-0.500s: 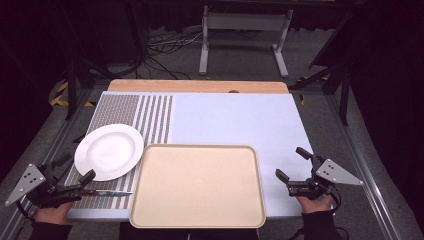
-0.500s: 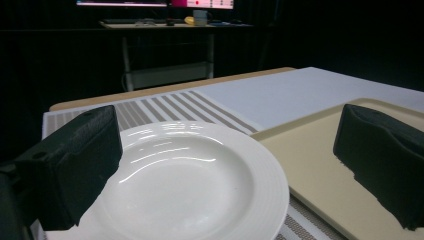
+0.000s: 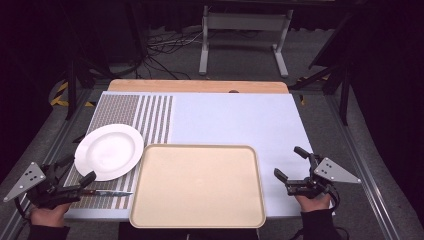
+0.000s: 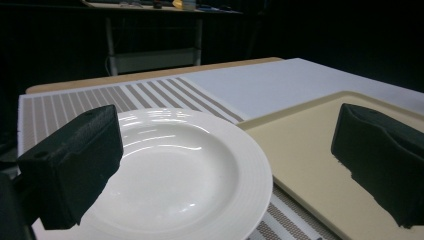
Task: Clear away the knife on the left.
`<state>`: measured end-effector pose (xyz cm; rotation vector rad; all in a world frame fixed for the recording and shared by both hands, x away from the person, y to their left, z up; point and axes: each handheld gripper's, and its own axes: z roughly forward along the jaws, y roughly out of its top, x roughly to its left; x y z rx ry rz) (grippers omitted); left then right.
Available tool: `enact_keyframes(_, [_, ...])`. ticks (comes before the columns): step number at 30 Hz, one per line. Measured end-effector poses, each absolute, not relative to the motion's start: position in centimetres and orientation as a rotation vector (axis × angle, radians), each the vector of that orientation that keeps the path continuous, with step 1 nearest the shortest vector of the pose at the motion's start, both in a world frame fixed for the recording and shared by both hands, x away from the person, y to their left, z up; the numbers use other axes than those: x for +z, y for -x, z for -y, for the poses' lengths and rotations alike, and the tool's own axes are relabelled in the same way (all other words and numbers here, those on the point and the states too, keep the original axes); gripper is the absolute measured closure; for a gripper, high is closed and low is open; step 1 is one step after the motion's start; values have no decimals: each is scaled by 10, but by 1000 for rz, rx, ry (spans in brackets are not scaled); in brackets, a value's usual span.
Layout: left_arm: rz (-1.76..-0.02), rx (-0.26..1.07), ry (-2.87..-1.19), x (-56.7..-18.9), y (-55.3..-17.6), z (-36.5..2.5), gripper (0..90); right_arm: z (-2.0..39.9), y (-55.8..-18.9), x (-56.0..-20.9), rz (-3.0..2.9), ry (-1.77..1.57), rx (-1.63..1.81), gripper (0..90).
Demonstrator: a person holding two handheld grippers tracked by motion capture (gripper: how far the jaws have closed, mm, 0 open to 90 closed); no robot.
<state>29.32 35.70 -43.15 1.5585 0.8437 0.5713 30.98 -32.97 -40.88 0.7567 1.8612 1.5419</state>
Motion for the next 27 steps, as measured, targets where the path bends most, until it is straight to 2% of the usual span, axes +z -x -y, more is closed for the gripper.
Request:
enact_keyframes(7, [-820,595,-1569,-426,-293,-354,7,330,-311,-410,-1866,-759,1549,15])
enact_keyframes(19, [-760,533,-1616,-410,-308,-341,13,329,-312,-411,-1870,-769,1548,15])
enact_keyframes(27, [-732,486,-1704,-399,-321,-332,13,329,-312,-411,-1874,-765,1552,15])
